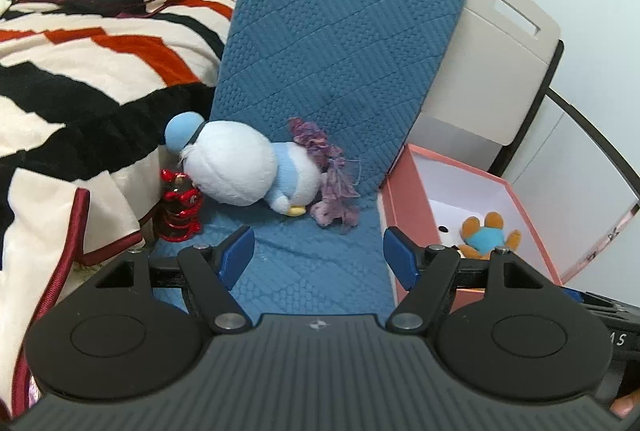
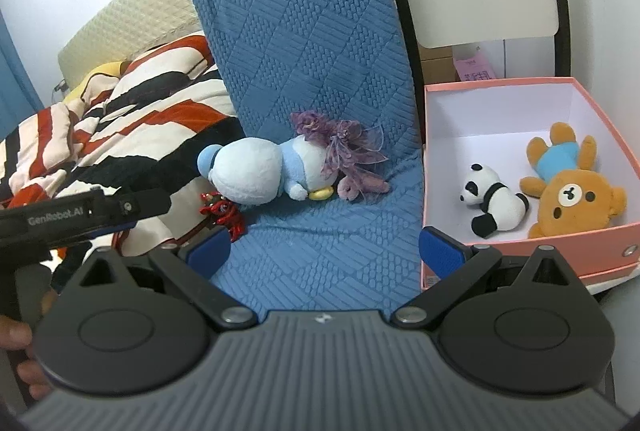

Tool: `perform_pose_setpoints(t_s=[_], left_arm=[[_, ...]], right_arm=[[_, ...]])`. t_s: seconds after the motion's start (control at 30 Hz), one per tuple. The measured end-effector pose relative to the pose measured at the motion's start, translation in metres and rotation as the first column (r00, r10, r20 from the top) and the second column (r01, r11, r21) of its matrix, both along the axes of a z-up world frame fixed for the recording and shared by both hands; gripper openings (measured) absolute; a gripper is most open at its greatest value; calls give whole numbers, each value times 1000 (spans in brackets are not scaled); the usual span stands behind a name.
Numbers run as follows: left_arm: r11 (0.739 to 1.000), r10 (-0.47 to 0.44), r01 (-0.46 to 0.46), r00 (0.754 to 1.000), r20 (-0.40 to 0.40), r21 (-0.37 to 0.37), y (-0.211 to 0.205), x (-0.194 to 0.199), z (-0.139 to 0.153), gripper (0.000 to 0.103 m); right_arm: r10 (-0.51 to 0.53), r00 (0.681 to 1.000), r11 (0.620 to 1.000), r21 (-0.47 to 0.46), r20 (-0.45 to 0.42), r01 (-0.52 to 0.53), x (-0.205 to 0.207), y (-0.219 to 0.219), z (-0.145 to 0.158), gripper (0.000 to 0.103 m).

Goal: Organize objects
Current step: 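Move both tools back toward the white plush and red figure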

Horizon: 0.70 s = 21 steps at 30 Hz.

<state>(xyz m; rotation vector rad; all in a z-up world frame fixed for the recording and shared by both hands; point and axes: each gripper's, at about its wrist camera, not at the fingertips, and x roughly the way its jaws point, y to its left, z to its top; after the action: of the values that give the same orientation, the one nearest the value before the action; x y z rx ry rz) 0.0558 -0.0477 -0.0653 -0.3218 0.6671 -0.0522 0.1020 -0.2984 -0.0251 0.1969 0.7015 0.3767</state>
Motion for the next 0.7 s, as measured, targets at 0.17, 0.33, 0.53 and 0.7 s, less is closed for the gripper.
perform_pose_setpoints(t_s=[0.17,0.33,0.53,0.7], left_arm=[[999,37,-37,999,-28,-19,18,16,-27,76],[996,81,-82,997,-16,-26,29,41,-51,78],[993,86,-84,996,-19,86,24,79,-78,83],[975,122,-116,992,-22,189,26,104,-101,90]], right_arm=[[-7,1000,1000,-9,-2,7,12,8,-16,101],[-16,1000,1000,-26,-9,16,31,15,-34,101],[-13,1000,998,-58,-5,12,60,26,-58,101],[-14,1000,997,-72,15,15,85,36,-71,100]])
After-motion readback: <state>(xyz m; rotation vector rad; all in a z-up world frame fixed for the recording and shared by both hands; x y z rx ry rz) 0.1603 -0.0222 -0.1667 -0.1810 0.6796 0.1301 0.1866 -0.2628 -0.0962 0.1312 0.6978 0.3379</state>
